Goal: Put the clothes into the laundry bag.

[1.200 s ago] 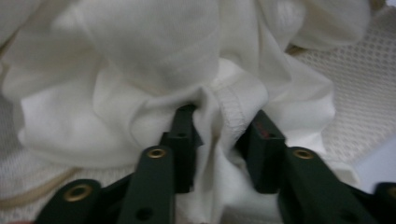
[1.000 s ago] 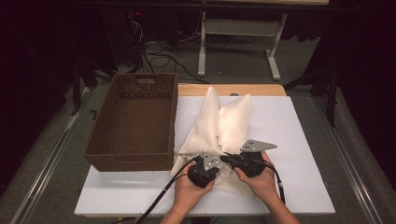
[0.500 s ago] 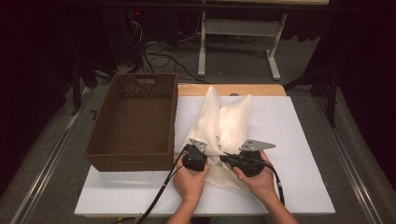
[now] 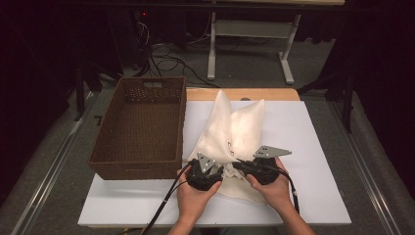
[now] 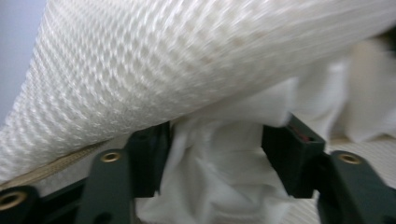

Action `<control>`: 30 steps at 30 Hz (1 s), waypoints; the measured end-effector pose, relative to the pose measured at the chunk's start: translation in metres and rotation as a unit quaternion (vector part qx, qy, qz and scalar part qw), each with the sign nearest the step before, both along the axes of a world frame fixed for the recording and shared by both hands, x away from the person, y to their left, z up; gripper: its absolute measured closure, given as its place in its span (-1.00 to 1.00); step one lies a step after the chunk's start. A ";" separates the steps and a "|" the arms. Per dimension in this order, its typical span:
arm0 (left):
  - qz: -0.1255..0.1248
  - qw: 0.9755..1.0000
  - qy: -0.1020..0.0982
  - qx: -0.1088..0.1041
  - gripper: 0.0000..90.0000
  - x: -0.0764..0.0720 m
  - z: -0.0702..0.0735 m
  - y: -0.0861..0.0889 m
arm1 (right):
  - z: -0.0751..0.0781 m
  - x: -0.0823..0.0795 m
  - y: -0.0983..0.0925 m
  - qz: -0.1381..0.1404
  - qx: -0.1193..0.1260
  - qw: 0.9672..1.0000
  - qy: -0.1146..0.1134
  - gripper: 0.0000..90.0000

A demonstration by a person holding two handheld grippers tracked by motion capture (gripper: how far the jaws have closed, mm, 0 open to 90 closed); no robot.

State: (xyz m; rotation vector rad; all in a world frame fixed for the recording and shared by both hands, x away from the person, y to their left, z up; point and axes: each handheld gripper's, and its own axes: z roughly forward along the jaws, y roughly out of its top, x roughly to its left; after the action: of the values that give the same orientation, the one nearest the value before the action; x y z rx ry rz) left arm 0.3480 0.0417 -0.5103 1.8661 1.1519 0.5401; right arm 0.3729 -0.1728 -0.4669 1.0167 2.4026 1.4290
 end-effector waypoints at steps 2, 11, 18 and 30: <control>-0.009 1.000 -0.003 -0.008 -0.12 -0.007 0.004 0.005 | 0.000 0.000 0.000 0.000 0.000 1.000 0.000 0.96; -0.029 0.997 0.055 0.038 0.26 -0.007 -0.010 -0.007 | 0.002 0.000 0.001 0.000 0.003 1.000 -0.002 0.96; -0.052 0.995 0.065 0.047 0.82 0.015 -0.006 -0.023 | 0.004 0.000 -0.001 0.000 0.002 1.000 -0.003 0.96; -0.048 0.997 0.054 0.024 0.91 0.030 -0.009 -0.036 | 0.005 0.002 -0.003 -0.008 0.001 1.000 0.000 0.96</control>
State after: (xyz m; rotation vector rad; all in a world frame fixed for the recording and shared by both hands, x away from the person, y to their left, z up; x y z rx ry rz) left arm 0.3777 0.0058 -0.5196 2.0014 1.1225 0.4203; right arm 0.3753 -0.1763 -0.4619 1.0354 2.3872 1.4266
